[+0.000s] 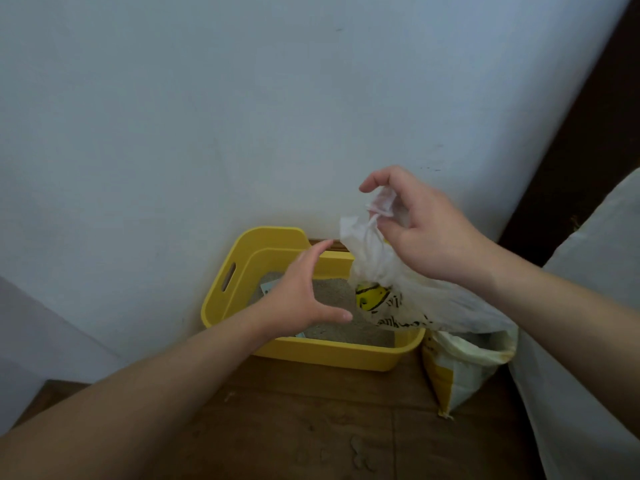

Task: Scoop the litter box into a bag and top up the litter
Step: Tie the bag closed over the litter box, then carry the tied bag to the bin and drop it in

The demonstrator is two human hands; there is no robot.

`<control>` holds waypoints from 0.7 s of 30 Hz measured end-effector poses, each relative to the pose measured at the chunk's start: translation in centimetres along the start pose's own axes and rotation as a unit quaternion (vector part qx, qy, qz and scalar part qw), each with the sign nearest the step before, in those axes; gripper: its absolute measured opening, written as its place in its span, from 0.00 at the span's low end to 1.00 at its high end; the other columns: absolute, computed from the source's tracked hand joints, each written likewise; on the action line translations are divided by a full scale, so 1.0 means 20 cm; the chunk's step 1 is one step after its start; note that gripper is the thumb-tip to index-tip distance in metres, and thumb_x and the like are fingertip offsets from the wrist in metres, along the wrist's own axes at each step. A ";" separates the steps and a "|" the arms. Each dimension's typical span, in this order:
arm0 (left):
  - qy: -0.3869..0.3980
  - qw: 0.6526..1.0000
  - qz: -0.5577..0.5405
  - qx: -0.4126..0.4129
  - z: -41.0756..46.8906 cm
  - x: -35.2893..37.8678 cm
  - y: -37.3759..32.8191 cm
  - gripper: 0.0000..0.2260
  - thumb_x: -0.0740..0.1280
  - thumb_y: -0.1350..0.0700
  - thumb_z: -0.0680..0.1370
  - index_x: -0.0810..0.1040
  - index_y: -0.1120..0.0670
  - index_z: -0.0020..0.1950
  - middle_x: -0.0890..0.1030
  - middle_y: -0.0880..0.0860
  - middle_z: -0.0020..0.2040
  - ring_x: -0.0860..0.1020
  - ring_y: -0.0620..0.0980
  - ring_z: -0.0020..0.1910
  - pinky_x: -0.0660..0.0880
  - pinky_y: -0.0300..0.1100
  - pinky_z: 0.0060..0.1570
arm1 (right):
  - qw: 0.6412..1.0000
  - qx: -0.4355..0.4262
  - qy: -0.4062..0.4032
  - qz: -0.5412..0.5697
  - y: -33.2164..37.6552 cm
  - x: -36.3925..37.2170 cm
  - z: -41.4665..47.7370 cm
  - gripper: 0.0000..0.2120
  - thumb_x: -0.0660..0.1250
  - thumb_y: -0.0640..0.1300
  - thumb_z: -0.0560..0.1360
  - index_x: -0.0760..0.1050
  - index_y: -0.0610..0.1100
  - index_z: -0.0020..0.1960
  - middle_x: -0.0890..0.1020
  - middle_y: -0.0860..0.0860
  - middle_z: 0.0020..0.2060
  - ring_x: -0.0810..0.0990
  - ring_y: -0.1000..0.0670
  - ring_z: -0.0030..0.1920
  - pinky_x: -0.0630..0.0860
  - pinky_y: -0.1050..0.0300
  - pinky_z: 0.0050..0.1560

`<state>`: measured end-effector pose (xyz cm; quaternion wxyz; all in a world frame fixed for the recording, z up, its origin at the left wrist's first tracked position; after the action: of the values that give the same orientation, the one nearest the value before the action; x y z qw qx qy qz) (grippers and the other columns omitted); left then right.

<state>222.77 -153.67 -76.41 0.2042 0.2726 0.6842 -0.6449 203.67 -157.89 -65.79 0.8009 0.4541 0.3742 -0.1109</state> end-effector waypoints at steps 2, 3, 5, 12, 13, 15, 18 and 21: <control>0.012 1.000 -0.010 -0.008 0.02 0.05 -0.01 0.53 0.82 0.45 0.63 0.50 0.36 0.78 0.56 0.41 0.79 0.56 0.44 0.77 0.62 0.50 0.73 | 1.000 -0.012 0.007 0.001 0.01 -0.03 0.00 0.20 0.62 0.33 0.76 0.69 0.54 0.62 0.77 0.51 0.43 0.74 0.55 0.42 0.70 0.66 0.43; 0.018 1.000 -0.017 -0.008 0.03 0.07 -0.02 0.54 0.82 0.46 0.63 0.49 0.36 0.78 0.56 0.41 0.79 0.56 0.44 0.77 0.62 0.50 0.73 | 1.000 -0.019 0.007 -0.003 0.01 -0.04 0.00 0.21 0.62 0.32 0.76 0.69 0.52 0.63 0.77 0.52 0.43 0.74 0.54 0.43 0.69 0.66 0.45; 0.031 0.999 -0.037 0.002 0.06 0.11 -0.04 0.54 0.82 0.46 0.63 0.50 0.37 0.77 0.57 0.41 0.79 0.57 0.44 0.76 0.62 0.48 0.72 | 0.999 -0.035 -0.004 -0.014 0.01 -0.06 0.01 0.21 0.61 0.30 0.76 0.70 0.49 0.64 0.75 0.54 0.41 0.73 0.55 0.43 0.69 0.67 0.45; 0.068 0.988 -0.135 0.011 0.12 0.23 -0.06 0.49 0.84 0.46 0.60 0.59 0.39 0.75 0.72 0.38 0.70 0.70 0.43 0.70 0.72 0.50 0.67 | 0.995 -0.076 -0.052 -0.045 -0.01 -0.11 0.09 0.22 0.60 0.29 0.74 0.74 0.47 0.64 0.72 0.62 0.42 0.74 0.55 0.47 0.75 0.56 0.56; 0.067 0.989 -0.133 0.009 0.13 0.24 -0.07 0.48 0.83 0.45 0.60 0.61 0.39 0.74 0.73 0.38 0.69 0.71 0.43 0.69 0.73 0.51 0.66 | 0.995 -0.073 -0.061 -0.039 0.00 -0.12 0.10 0.21 0.61 0.30 0.75 0.75 0.47 0.63 0.73 0.61 0.42 0.75 0.55 0.46 0.75 0.55 0.56; 0.063 0.989 -0.130 0.003 0.13 0.26 -0.11 0.44 0.82 0.45 0.62 0.64 0.40 0.72 0.75 0.38 0.66 0.73 0.42 0.66 0.75 0.49 0.64 | 0.995 -0.055 -0.080 -0.024 0.03 -0.17 0.14 0.17 0.62 0.33 0.77 0.76 0.48 0.62 0.75 0.59 0.41 0.76 0.54 0.45 0.77 0.52 0.55; 0.043 0.989 -0.144 -0.006 0.12 0.23 -0.22 0.35 0.81 0.47 0.65 0.68 0.39 0.68 0.78 0.36 0.61 0.77 0.36 0.59 0.78 0.42 0.57 | 0.995 -0.017 -0.094 -0.009 0.09 -0.27 0.17 0.15 0.62 0.36 0.78 0.76 0.49 0.62 0.78 0.57 0.41 0.79 0.54 0.46 0.78 0.52 0.55; 0.019 0.987 -0.158 -0.029 0.10 0.19 -0.34 0.31 0.80 0.46 0.66 0.70 0.37 0.64 0.79 0.37 0.60 0.78 0.38 0.58 0.79 0.47 0.57 | 0.996 0.015 -0.085 -0.013 0.18 -0.39 0.18 0.16 0.63 0.37 0.77 0.76 0.49 0.63 0.77 0.59 0.41 0.79 0.54 0.46 0.78 0.53 0.55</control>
<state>215.34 -155.33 -73.76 0.0948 0.1671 0.7405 -0.6440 201.91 -160.10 -56.88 0.8215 0.4496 0.3096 -0.1650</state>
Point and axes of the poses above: each hand's wrist, its own z-axis towards the middle knuckle, its own x-axis out of the palm, y = z × x, the point moved 2 cm from there along z, towards the middle knuckle
